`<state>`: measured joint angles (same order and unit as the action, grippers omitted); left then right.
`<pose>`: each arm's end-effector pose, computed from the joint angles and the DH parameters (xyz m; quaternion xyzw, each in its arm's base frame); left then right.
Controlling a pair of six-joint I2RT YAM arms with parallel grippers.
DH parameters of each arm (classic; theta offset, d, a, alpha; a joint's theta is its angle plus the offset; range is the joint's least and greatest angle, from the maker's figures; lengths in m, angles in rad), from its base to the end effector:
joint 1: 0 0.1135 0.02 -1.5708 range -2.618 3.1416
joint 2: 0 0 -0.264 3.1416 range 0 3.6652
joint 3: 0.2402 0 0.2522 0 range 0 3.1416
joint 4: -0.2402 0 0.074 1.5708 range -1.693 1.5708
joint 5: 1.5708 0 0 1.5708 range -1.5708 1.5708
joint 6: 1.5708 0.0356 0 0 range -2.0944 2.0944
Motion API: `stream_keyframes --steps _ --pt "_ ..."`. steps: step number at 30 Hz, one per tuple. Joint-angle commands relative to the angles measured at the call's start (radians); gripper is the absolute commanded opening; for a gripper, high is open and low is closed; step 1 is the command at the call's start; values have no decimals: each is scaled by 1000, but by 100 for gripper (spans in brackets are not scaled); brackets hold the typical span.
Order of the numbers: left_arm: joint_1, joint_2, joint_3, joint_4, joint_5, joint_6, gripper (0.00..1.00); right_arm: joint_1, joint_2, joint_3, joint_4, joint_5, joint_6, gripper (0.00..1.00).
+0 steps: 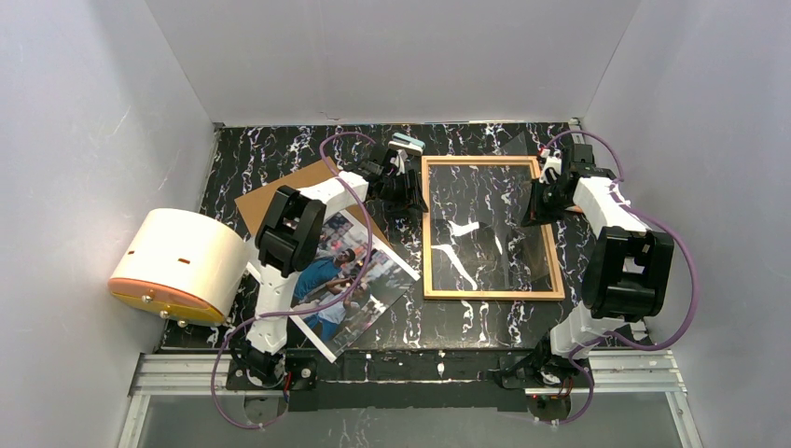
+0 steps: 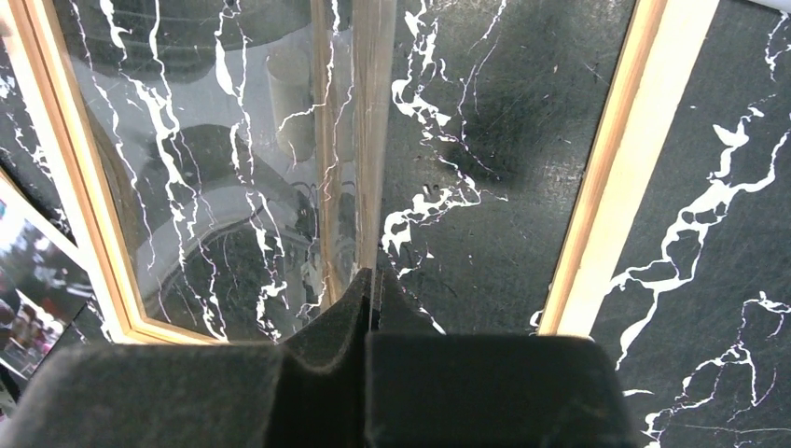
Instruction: Put the photo into the frame
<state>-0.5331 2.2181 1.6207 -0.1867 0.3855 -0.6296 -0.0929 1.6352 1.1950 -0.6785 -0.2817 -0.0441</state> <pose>0.4163 -0.2612 0.1604 0.0296 0.9090 -0.3545 0.2172 0.3309 -0.0209 0.2295 -0.0079 0.9654 0.1213 0.2308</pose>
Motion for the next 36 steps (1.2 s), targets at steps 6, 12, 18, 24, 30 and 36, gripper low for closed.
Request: stream_keyframes --steps 6,12,18,24,30,36 --pt "-11 47 5 -62 -31 8 54 -4 -4 22 -7 -115 60 1" --pt "-17 59 7 -66 -40 1 50 -22 7 11 -23 -180 110 1" --pt "-43 69 19 -82 -88 31 52 -34 15 -5 -21 -224 134 1" --pt "-57 77 25 -183 -266 71 33 -36 15 -26 -4 -260 156 1" --pt "-57 71 18 -215 -261 99 14 -36 10 -54 18 -361 231 1" --pt "-51 19 55 -260 -208 125 0 -37 -37 -92 60 -491 290 1"
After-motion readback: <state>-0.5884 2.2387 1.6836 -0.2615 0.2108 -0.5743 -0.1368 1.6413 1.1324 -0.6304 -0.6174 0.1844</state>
